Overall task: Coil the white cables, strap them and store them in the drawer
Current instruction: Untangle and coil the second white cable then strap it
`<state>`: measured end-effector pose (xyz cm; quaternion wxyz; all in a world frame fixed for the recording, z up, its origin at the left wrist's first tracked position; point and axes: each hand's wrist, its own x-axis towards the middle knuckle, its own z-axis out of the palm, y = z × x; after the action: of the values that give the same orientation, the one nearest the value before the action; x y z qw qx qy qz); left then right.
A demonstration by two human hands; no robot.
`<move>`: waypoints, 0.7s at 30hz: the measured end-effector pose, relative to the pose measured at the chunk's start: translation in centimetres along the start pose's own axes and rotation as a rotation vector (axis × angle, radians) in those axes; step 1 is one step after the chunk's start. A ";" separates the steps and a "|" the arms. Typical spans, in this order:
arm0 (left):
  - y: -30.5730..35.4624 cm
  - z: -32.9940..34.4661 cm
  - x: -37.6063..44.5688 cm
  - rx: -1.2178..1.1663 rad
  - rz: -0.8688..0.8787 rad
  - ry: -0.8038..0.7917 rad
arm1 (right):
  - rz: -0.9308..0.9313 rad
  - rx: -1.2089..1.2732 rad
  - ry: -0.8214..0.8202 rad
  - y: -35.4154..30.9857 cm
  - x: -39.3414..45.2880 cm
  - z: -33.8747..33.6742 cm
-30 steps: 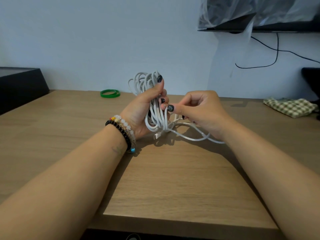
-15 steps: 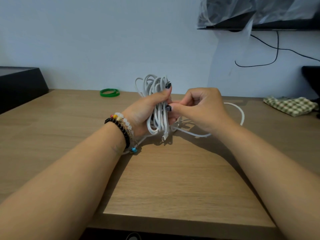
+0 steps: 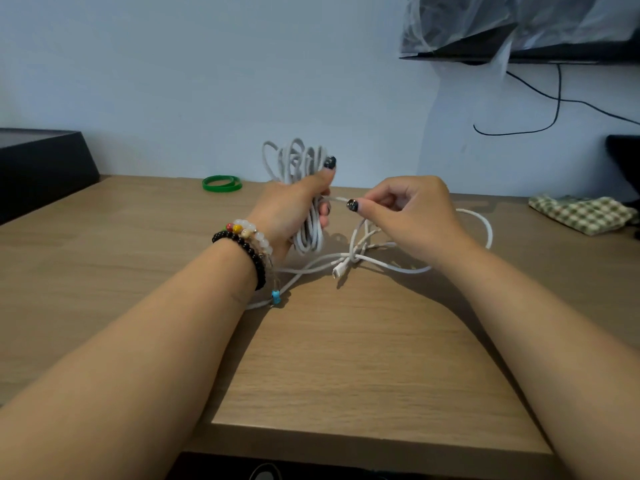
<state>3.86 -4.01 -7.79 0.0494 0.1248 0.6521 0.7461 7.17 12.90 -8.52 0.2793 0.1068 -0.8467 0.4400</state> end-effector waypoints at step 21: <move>-0.1 -0.6 -0.1 -0.026 0.091 -0.103 | 0.128 0.120 0.192 0.5 0.6 -0.8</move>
<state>3.82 -4.61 -7.99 0.0505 0.1917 0.6327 0.7486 6.79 13.85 -8.18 0.3235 0.0267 -0.7933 0.5150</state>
